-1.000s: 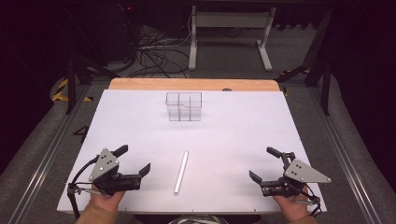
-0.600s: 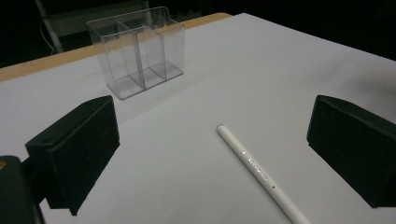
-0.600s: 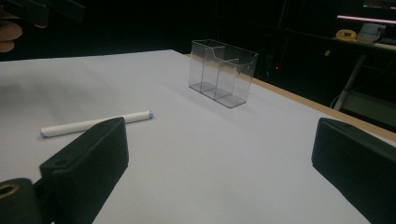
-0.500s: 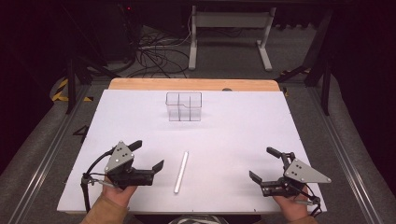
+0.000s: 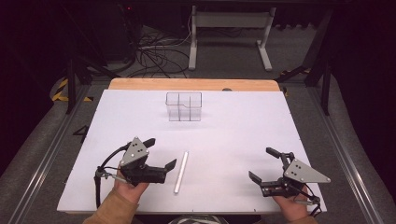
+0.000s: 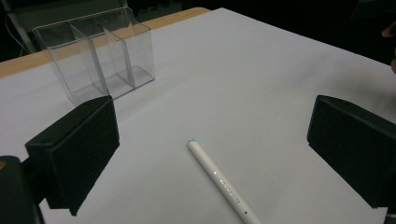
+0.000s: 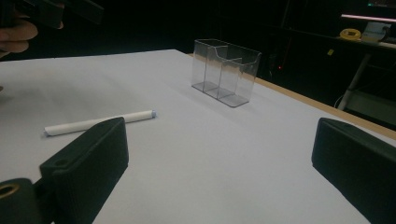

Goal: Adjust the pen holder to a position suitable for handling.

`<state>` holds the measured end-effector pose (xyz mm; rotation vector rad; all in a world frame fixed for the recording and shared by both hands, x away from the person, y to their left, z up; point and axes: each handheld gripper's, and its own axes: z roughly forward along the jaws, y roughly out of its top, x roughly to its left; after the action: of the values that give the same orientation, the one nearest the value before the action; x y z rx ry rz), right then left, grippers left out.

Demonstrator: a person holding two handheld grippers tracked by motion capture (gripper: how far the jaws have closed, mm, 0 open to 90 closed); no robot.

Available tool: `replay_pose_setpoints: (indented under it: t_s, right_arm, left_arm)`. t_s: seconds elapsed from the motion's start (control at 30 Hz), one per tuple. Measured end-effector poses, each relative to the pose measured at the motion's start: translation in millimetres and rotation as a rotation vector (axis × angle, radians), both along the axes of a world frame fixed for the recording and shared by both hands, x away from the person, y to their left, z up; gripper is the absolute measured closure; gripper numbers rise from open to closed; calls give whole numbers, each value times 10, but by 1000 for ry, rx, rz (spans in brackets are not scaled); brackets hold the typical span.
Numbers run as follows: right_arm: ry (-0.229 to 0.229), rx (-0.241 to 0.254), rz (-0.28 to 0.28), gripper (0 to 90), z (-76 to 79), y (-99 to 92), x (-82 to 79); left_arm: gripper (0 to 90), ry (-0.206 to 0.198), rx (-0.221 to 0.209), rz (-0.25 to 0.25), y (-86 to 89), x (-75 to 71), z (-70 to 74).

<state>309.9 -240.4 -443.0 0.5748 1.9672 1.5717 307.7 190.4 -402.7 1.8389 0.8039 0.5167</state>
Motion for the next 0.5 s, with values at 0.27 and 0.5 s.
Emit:
replay_pose_setpoints:
  t_s: [0.27, 0.5]
  right_arm:
    - [3, -4, 4, 40, -3, -4, -1]
    - [1, -3, 6, 40, 0, 1, -4]
  left_arm:
    - [31, 18, 10, -2, -109, 23, 1]
    - [38, 86, -12, 13, -176, 33, 76]
